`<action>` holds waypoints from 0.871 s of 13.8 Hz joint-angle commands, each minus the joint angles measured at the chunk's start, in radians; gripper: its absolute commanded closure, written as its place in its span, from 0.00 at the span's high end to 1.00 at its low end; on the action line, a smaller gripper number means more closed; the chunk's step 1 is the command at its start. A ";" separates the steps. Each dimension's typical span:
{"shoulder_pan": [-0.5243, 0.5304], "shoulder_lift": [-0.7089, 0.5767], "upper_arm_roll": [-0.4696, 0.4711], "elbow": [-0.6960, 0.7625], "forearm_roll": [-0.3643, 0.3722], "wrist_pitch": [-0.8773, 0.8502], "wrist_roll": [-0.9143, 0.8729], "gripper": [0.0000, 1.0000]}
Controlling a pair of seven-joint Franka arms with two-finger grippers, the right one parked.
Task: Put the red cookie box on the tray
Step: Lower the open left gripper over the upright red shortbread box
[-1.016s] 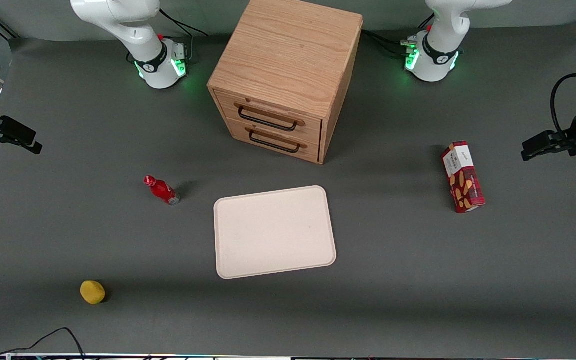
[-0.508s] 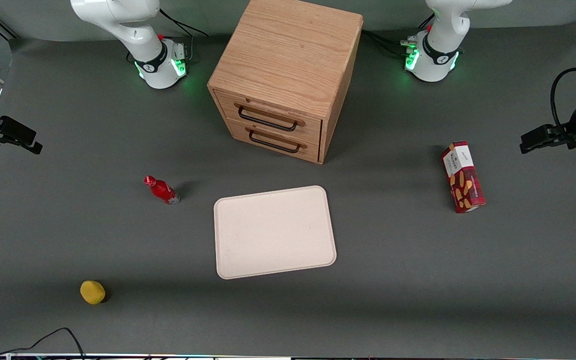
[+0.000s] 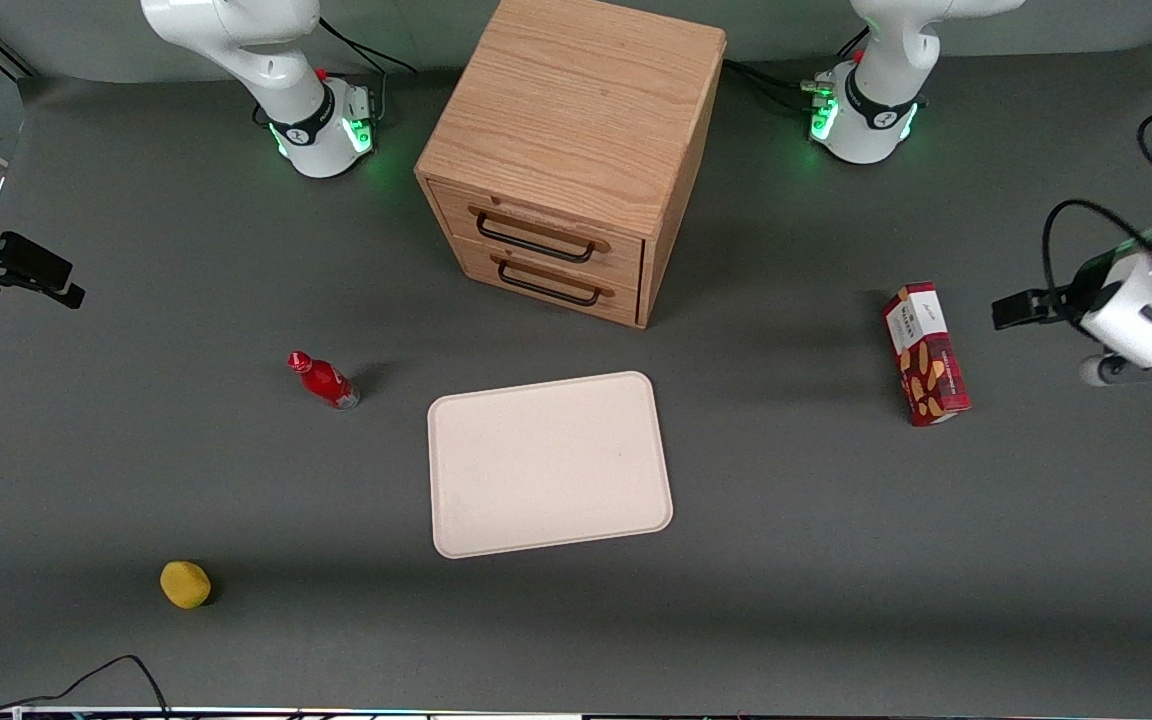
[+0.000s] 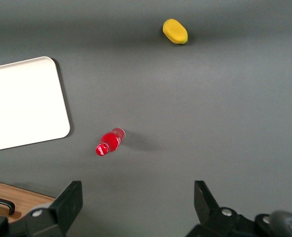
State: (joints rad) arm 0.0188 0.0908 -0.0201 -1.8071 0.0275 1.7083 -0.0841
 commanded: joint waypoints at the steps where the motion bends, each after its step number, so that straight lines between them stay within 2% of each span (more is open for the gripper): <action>1: 0.004 -0.034 0.006 -0.196 0.008 0.176 -0.003 1.00; 6: 0.003 -0.013 0.012 -0.418 0.000 0.511 -0.039 1.00; 12: 0.006 0.041 0.012 -0.583 0.000 0.819 -0.034 1.00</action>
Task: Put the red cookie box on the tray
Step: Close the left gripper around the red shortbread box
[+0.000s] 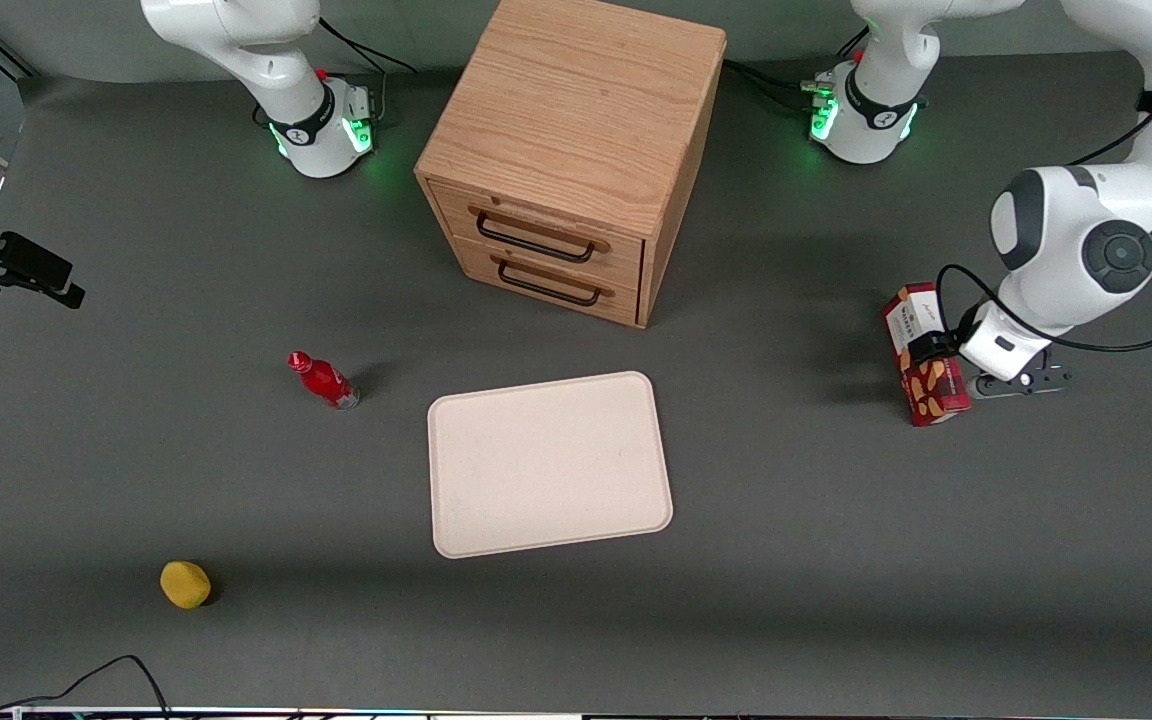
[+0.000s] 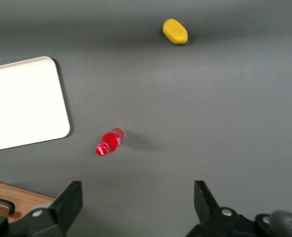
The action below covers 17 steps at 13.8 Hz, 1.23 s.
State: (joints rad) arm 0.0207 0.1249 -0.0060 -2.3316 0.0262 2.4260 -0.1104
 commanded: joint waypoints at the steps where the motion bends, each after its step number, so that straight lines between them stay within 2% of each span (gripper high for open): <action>1: 0.004 0.025 -0.002 -0.075 0.001 0.152 -0.003 1.00; 4: 0.005 0.061 -0.002 -0.092 0.001 0.222 -0.003 0.98; 5: 0.005 0.062 -0.002 -0.092 0.001 0.223 -0.003 0.89; 6: 0.005 0.064 -0.002 -0.092 0.001 0.223 -0.003 0.78; 7: 0.007 0.064 -0.002 -0.092 0.001 0.223 -0.003 0.62; 8: 0.005 0.064 -0.002 -0.092 0.001 0.223 0.000 0.41; 9: 0.007 0.064 -0.002 -0.091 0.001 0.223 0.002 0.26; 10: 0.007 0.062 -0.002 -0.091 0.001 0.223 0.003 0.12; 11: 0.007 0.059 -0.002 -0.091 0.001 0.222 0.003 0.04; 14: 0.007 0.024 -0.002 -0.089 0.001 0.179 0.005 0.02; 17: 0.004 -0.072 -0.003 -0.062 0.000 -0.002 0.000 0.02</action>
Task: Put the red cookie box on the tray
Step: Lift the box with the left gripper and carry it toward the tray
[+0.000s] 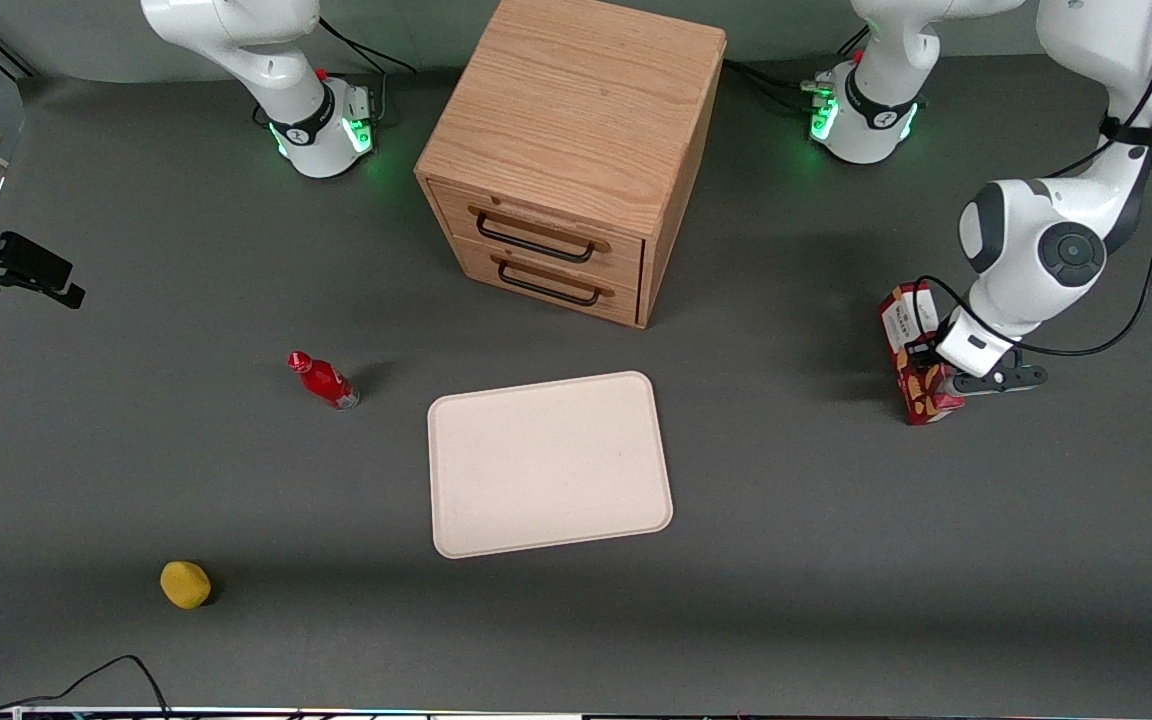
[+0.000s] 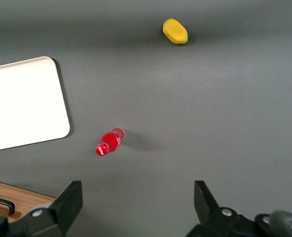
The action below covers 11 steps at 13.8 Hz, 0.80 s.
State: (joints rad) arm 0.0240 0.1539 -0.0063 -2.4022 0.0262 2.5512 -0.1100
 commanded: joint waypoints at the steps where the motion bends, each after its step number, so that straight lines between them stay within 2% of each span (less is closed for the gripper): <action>1: 0.001 -0.128 -0.004 0.035 0.000 -0.210 -0.002 0.03; 5: -0.010 -0.195 -0.008 0.237 -0.002 -0.599 -0.013 0.04; 8: -0.013 -0.206 -0.014 0.462 -0.034 -0.891 -0.019 0.04; 11: -0.024 -0.197 -0.032 0.665 -0.048 -1.089 -0.071 0.04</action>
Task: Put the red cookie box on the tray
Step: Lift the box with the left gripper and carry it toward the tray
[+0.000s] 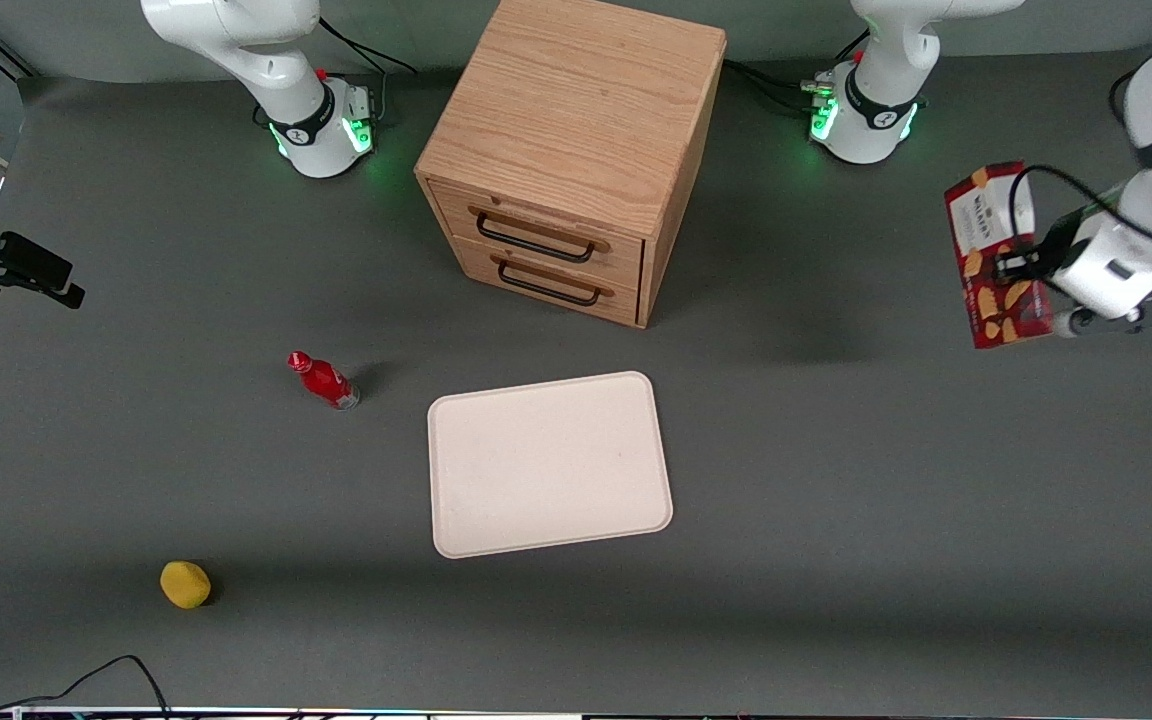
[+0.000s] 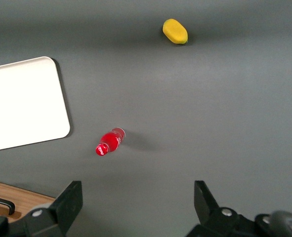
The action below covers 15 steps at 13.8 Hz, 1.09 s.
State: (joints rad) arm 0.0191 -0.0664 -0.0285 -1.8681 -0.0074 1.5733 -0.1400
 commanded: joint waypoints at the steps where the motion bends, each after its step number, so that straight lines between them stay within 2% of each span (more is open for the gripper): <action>1: -0.022 0.027 -0.021 0.163 -0.020 -0.133 -0.071 0.04; 4: -0.028 0.060 -0.098 0.210 -0.094 -0.118 -0.238 0.04; 9: -0.031 0.227 -0.276 0.368 -0.108 -0.036 -0.608 0.04; 15: -0.142 0.394 -0.320 0.440 -0.097 0.166 -0.952 0.04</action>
State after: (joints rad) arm -0.0772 0.2617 -0.3476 -1.5064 -0.1078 1.7167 -0.9835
